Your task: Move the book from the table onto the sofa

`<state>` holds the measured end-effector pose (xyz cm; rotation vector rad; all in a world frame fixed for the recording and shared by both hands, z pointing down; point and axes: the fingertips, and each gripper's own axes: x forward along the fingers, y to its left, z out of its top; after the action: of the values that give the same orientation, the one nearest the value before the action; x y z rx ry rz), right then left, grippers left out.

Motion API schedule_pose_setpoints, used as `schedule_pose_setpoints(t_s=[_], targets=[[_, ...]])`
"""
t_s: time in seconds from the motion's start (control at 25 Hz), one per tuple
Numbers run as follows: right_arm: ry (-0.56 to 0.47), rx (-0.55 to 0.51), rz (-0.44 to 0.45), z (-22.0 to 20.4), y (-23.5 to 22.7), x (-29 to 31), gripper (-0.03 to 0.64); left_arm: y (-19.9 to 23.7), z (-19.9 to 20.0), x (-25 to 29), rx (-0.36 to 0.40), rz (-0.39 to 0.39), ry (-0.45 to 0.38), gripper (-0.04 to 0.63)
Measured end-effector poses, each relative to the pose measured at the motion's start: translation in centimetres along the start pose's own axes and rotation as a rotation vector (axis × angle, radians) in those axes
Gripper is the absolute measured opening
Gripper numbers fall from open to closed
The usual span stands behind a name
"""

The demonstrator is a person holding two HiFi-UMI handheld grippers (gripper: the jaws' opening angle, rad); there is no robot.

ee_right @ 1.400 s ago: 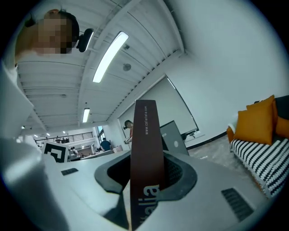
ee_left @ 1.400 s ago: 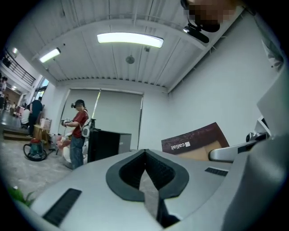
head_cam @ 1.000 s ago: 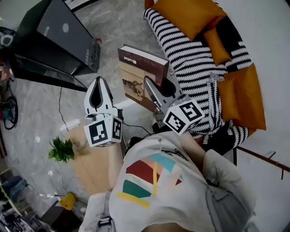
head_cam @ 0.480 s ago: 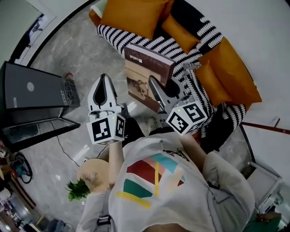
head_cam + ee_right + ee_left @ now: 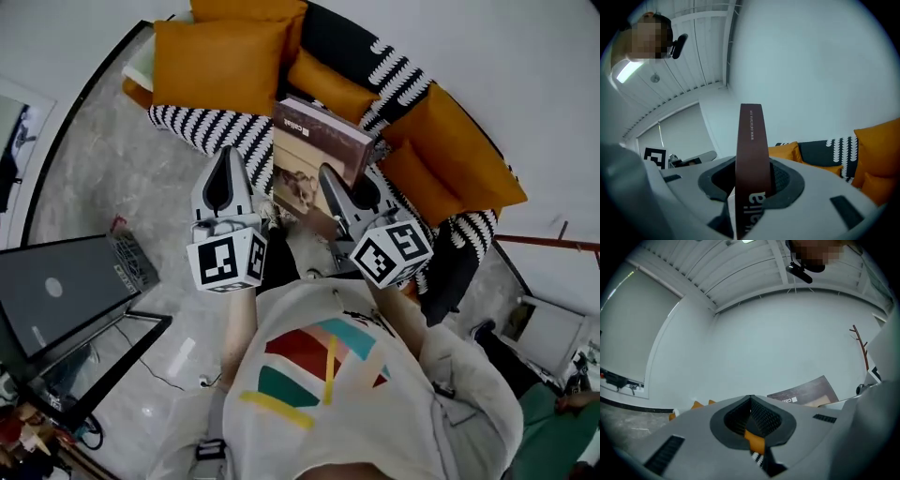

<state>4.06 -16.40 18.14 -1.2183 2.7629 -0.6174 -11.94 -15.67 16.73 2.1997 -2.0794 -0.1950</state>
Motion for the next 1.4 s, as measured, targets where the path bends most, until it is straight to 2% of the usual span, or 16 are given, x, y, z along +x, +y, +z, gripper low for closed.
schedule_pose_setpoints(t_s=[0.28, 0.44, 0.6, 0.84, 1.04, 1.24, 1.4], targets=[[0.003, 0.033, -0.149, 1.5, -4.4, 9.3, 0.153, 4.6, 0.6, 10.3, 0.005, -0.106, 0.048, 0.006], [-0.004, 0.109, -0.206, 1.8, -6.6, 12.4, 0.153, 7.1, -0.2, 15.4, -0.024, -0.110, 0.100, 0.006], [0.037, 0.180, -0.213, 1.7, -10.2, 14.0, 0.153, 6.2, -0.6, 19.7, -0.002, -0.110, 0.122, 0.006], [0.050, 0.318, -0.198, 0.9, -14.0, 14.8, 0.153, 3.7, -1.2, 21.8, 0.048, -0.107, 0.144, 0.006], [0.069, 0.393, -0.172, 0.5, -17.6, 16.7, 0.153, 3.1, -1.5, 24.0, 0.095, -0.060, 0.164, 0.006], [0.121, 0.471, -0.216, -1.9, -20.6, 17.6, 0.153, 4.0, -2.5, 23.6, 0.112, -0.017, 0.198, 0.006], [0.171, 0.520, -0.254, -4.4, -22.2, 19.1, 0.153, 5.0, -3.8, 25.2, 0.088, -0.022, 0.208, 0.006]])
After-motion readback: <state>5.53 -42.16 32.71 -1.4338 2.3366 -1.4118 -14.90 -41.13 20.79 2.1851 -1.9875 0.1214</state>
